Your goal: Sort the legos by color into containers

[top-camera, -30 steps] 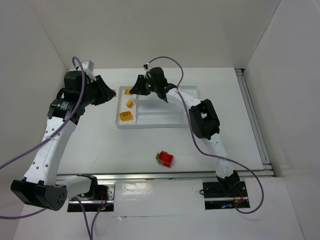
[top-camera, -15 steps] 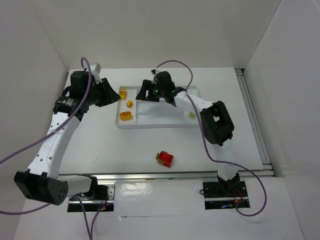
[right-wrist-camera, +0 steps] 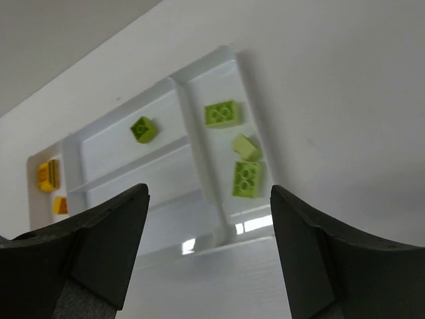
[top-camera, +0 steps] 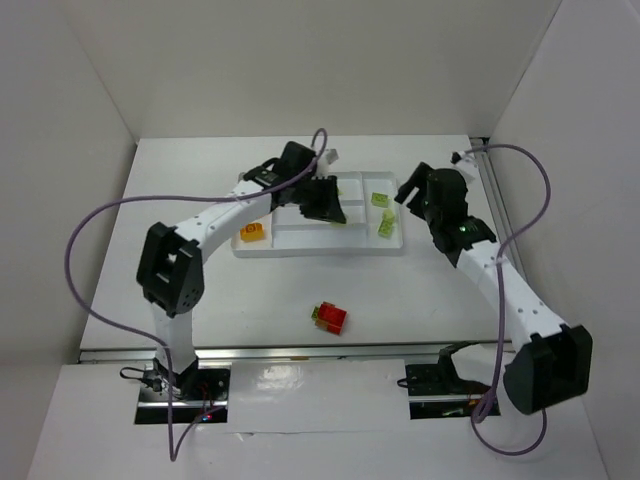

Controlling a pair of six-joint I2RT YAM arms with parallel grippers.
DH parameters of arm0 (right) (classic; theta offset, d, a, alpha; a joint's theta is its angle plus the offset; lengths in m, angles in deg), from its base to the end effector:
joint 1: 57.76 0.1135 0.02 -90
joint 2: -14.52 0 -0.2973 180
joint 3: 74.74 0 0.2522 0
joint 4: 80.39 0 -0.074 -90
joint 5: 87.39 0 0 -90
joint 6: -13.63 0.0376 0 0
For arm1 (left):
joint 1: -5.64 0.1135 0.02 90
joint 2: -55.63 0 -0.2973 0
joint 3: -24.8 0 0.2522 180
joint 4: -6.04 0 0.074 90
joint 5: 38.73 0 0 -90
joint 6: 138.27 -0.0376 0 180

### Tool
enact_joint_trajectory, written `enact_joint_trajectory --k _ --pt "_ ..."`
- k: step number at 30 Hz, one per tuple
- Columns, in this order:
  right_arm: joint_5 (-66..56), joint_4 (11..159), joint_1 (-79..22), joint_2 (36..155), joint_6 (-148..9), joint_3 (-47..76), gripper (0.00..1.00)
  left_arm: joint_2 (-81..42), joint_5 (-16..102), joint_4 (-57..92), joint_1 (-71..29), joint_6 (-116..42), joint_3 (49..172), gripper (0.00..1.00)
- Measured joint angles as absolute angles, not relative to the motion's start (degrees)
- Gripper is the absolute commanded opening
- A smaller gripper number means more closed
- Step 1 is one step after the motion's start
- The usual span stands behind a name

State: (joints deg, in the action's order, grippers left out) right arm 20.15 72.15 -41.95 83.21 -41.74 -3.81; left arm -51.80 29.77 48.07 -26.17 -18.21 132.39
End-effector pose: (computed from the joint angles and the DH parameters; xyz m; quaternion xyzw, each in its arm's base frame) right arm 0.2565 0.0608 0.3535 0.2170 0.8100 0.1091 0.5338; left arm 0.3687 -0.2449 0.3251 0.0897 0.8958 -0.3520 0.2561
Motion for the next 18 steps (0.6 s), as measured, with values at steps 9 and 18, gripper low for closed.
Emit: enact_joint_trajectory --k 9,18 --pt "33.2 60.9 -43.5 62.7 -36.6 -11.6 0.83 -74.8 28.9 45.0 -33.6 -17.4 157.5 0.00" --pt "40.3 55.3 -43.9 51.8 -35.4 -11.8 0.83 -85.8 36.3 45.5 -33.1 -16.3 171.1 0.88"
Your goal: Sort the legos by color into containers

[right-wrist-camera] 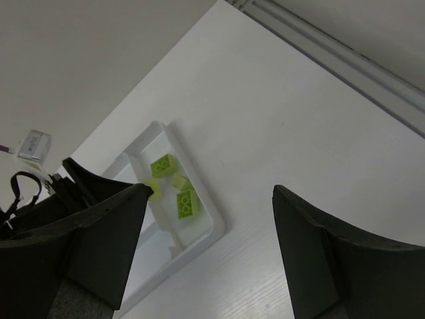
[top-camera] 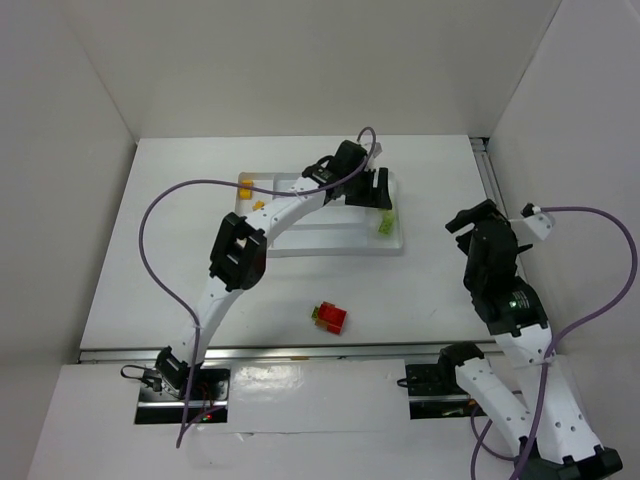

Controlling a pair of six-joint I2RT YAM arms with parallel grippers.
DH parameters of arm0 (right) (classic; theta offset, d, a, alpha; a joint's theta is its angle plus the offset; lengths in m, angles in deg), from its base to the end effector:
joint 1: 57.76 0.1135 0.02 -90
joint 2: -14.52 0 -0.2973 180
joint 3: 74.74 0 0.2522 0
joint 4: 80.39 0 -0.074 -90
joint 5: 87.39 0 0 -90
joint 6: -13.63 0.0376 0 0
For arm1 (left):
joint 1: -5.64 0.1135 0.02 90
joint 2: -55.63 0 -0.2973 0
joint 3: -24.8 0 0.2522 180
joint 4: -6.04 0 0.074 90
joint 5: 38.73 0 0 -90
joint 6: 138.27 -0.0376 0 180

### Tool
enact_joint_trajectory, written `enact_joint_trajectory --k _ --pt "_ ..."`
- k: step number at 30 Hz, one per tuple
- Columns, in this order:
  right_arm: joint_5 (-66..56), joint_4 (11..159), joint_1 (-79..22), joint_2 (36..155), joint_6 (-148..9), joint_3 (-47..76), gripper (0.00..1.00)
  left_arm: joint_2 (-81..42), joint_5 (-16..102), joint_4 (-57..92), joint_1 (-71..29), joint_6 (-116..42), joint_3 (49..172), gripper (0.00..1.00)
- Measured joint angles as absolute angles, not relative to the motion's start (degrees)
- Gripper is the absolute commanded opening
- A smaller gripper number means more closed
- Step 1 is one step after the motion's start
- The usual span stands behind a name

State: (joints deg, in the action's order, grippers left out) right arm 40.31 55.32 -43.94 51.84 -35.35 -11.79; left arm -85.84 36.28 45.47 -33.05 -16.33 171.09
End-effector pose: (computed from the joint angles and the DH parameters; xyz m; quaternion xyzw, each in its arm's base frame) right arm 0.1116 0.0038 0.3696 0.3639 0.7030 0.0211 0.6107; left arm 0.4581 -0.3793 0.2572 0.1122 0.8728 -0.3606 0.3092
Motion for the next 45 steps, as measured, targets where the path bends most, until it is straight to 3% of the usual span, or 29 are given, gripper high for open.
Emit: enact_joint_trajectory --k 2,7,10,11,14,20,27,37,45 --pt "40.3 53.7 -43.9 51.9 -35.2 -11.8 0.83 -86.1 36.7 45.7 -32.9 -16.3 171.2 0.94" --pt "37.8 51.9 -43.9 52.8 -36.2 -11.8 0.85 -85.3 36.8 45.4 -32.9 -16.7 170.2 0.97" --pt "33.9 51.9 -43.9 55.2 -37.3 -11.8 0.85 -80.9 37.4 45.5 -32.9 -17.0 164.4 0.91" --pt "32.2 52.0 -43.9 56.2 -37.8 -11.8 0.83 -78.6 37.9 46.3 -32.9 -17.1 162.1 0.84" --pt "26.2 52.6 -43.9 58.6 -40.0 -12.8 0.80 -70.3 40.3 46.8 -32.9 -18.3 155.0 0.74" --pt "10.1 54.8 -42.9 60.8 -45.2 -17.8 0.85 -48.6 48.0 47.7 -31.9 -20.1 140.8 0.74" --pt "-1.3 58.3 -27.8 65.6 -51.8 -20.3 0.90 -33.4 55.3 49.2 -22.8 -19.6 130.1 0.74" --pt "3.6 58.8 -3.9 86.3 -58.3 -12.9 0.96 -31.5 55.9 52.4 -19.8 -19.9 122.0 0.76" --pt "9.1 58.5 2.2 94.9 -60.3 -9.3 0.85 -30.6 55.4 52.4 -19.1 -21.4 122.0 0.76"
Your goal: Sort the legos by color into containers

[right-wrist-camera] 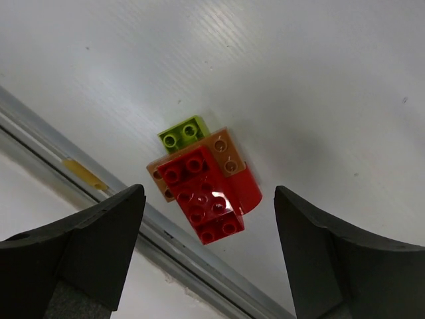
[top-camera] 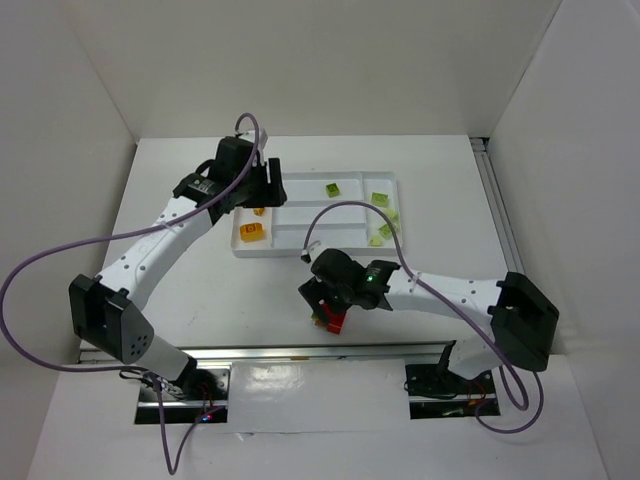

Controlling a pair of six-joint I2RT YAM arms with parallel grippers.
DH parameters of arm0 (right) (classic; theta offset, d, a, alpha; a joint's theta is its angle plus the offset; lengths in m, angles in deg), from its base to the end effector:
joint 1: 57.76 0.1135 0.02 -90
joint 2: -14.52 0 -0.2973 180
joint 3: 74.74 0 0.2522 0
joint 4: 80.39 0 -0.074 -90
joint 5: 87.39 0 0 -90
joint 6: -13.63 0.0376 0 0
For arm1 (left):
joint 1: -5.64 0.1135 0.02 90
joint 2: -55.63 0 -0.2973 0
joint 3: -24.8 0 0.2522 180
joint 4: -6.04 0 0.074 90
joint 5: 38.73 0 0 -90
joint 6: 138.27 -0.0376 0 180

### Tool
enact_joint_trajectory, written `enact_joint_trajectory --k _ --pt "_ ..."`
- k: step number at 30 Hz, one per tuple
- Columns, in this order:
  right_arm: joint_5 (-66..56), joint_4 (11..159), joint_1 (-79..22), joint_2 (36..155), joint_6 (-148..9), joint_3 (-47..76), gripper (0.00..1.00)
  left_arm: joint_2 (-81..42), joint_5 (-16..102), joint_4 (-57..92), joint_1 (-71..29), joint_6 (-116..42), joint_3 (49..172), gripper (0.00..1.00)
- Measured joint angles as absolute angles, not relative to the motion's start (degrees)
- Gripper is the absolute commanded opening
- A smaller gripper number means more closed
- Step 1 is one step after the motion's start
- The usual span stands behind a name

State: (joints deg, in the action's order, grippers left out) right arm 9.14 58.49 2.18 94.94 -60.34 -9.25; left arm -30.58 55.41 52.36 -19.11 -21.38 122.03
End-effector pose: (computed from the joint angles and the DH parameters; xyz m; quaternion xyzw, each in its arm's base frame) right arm 0.1421 0.2371 0.2493 -0.3416 0.8918 0.1365 0.2633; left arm 0.3089 -0.1394 0.3939 -0.0332 0.8872 -0.1711 0.4273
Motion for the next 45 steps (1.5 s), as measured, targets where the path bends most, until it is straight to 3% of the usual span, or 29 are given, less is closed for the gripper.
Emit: enact_joint_trajectory --k 14,25,28,29,32,39,45 --pt "10.9 57.5 3.1 99.1 -61.7 -8.7 0.56 -30.0 55.4 52.4 -17.7 -22.6 122.0 0.76" --pt "10.7 57.6 3.1 100.3 -61.4 -8.8 0.56 -30.0 55.4 52.3 -17.3 -22.6 121.8 0.76" --pt "10.7 57.6 3.1 100.3 -61.3 -8.9 0.42 -30.0 55.4 52.4 -17.3 -22.6 121.5 0.76" --pt "10.8 57.6 3.1 100.3 -61.2 -8.9 0.32 -30.0 55.4 52.4 -17.3 -22.6 121.4 0.76" --pt "11.3 57.6 3.1 100.3 -60.7 -8.9 0.22 -30.0 55.4 52.4 -17.3 -22.6 121.4 0.76" --pt "12.4 56.4 1.5 98.1 -60.4 -6.8 0.21 -30.5 48.1 51.0 -13.5 -22.1 119.4 0.77" --pt "-0.3 60.8 -15.0 86.7 -59.9 -5.1 0.21 -31.8 34.9 46.9 -7.7 -20.9 113.3 0.91"
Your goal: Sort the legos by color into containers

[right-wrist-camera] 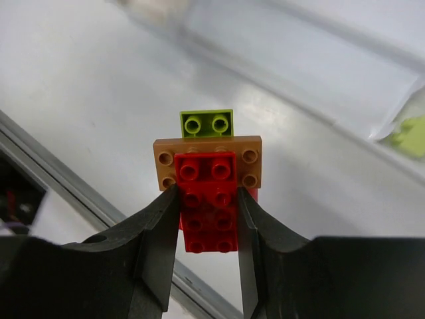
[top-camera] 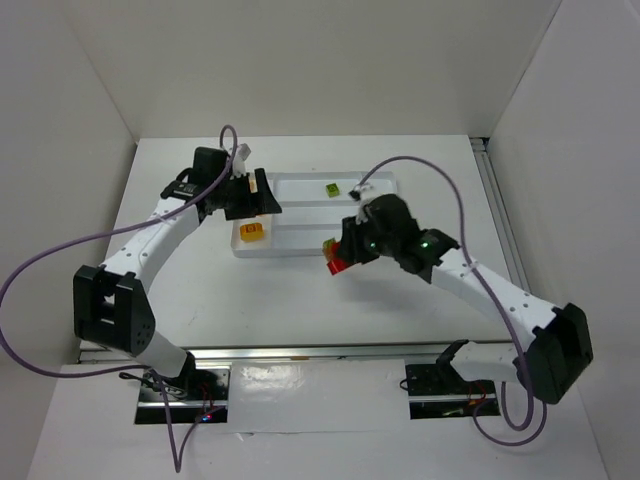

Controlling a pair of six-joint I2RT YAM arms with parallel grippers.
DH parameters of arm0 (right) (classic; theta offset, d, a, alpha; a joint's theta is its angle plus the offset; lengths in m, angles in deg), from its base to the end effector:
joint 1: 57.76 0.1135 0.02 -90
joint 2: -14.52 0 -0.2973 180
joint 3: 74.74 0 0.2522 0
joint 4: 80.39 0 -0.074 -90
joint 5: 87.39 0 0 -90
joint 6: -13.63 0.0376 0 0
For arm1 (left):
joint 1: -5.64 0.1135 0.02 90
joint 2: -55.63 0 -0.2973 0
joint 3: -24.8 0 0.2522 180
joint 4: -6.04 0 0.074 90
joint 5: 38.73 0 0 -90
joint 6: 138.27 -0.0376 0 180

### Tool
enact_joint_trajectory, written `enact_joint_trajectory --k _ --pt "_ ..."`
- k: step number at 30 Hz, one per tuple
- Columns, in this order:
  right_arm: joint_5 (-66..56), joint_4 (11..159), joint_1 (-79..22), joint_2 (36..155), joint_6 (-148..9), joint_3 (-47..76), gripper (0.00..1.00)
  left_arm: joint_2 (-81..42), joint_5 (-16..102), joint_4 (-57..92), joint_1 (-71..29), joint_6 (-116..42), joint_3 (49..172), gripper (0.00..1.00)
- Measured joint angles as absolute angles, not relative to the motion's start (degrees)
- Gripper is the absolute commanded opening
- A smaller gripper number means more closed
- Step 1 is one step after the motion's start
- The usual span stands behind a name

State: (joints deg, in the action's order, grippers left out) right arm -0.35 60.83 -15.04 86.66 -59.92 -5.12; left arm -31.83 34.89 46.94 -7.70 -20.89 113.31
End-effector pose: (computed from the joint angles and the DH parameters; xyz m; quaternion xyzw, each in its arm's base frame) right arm 0.1931 0.1809 0.3118 -0.2173 0.8845 0.2240 0.3468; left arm 0.3318 -0.0896 0.3446 -0.0496 0.8972 -0.2669 0.3484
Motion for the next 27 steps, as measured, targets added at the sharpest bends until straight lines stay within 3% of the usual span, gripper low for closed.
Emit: enact_joint_trajectory --k 3,7,16,19,22,27 --pt "-8.5 65.0 -23.9 82.2 -59.6 -5.1 0.21 -32.2 26.4 45.1 -7.7 -20.5 111.1 0.94" --pt "-18.9 69.1 -27.8 81.0 -58.9 -6.5 0.21 -32.4 18.3 40.3 -10.0 -19.2 108.8 0.95" --pt "-40.8 79.2 -39.6 79.7 -49.9 -15.0 0.20 -32.0 3.9 24.8 -13.4 -16.4 95.4 0.90" --pt "-45.5 82.4 -41.9 79.1 -47.4 -16.0 0.20 -31.8 0.2 20.1 -13.4 -16.2 94.4 0.90" --pt "-49.4 85.5 -42.1 78.9 -45.3 -16.3 0.20 -31.1 -3.8 13.6 -13.4 -14.8 92.8 0.98" --pt "-54.0 87.6 -42.1 78.9 -44.2 -16.4 0.20 -30.9 -10.5 2.3 -14.3 -10.6 91.4 0.98"
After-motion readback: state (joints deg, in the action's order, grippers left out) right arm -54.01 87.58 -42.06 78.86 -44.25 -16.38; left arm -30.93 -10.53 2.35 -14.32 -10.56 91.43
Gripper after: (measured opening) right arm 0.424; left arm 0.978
